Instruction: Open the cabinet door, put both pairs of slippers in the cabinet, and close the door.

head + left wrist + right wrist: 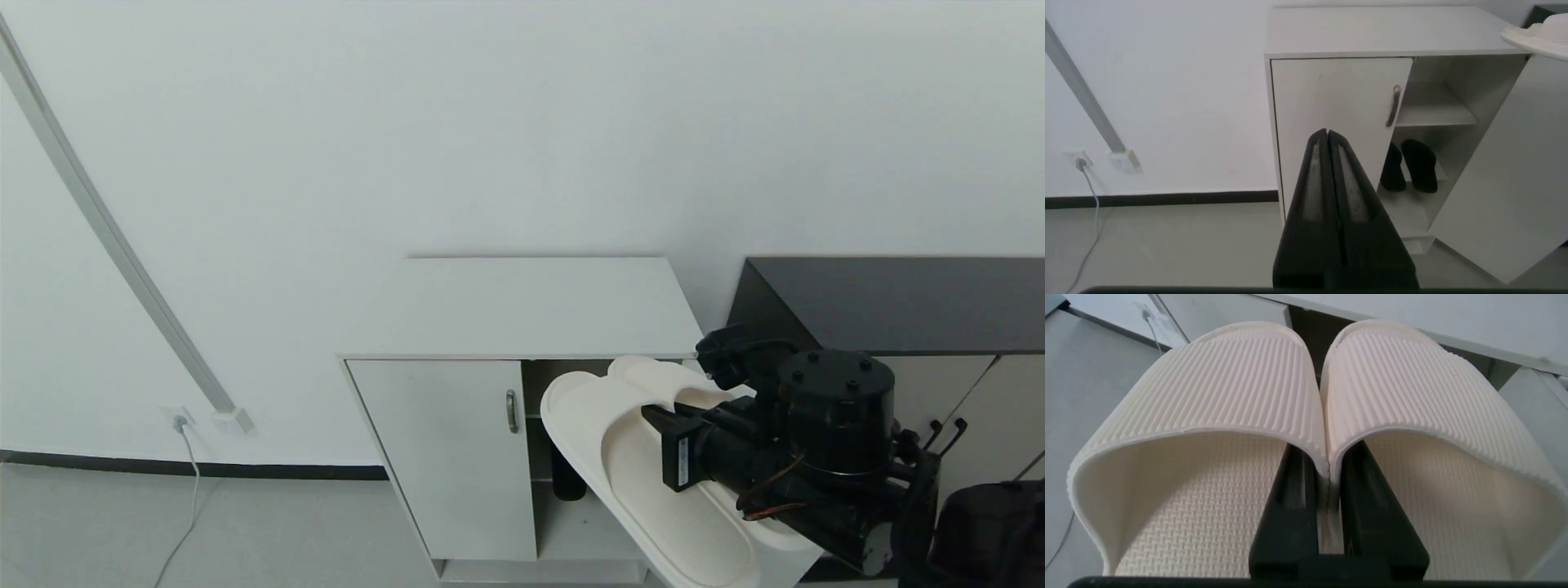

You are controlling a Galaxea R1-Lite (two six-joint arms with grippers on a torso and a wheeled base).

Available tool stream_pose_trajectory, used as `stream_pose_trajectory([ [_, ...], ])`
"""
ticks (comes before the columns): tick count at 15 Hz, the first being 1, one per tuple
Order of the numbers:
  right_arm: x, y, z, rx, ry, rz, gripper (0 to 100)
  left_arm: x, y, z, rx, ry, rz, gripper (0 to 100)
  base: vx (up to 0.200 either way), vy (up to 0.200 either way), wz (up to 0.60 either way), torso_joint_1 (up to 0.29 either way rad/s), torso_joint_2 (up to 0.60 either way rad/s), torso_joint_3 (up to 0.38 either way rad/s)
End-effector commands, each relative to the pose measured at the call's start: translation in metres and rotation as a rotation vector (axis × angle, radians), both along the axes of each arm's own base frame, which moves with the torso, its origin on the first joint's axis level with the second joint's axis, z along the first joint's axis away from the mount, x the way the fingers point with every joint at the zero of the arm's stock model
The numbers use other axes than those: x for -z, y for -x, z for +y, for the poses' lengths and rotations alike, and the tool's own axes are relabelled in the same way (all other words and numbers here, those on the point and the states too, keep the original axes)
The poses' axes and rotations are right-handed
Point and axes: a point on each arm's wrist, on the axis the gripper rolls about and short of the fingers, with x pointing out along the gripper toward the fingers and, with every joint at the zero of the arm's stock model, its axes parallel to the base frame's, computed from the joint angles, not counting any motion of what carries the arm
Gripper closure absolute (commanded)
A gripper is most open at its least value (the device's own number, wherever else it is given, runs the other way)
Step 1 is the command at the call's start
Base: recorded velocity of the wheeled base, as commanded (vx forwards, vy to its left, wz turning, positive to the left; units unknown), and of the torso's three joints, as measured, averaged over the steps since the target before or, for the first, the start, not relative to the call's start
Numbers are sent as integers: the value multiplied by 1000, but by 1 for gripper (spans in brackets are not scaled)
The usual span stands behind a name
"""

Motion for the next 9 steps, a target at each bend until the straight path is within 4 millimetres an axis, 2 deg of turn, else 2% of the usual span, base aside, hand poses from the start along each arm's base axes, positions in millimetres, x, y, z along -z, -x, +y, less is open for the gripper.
stream_pose_trajectory([
  [1,0,2,-1,-3,0,1,100,0,0,0,0,0,2,100,0,0,0,-61,85,80],
  [9,6,0,1,-4,-7,-11,100,0,0,0,0,0,2,100,0,0,0,-154,345,190],
])
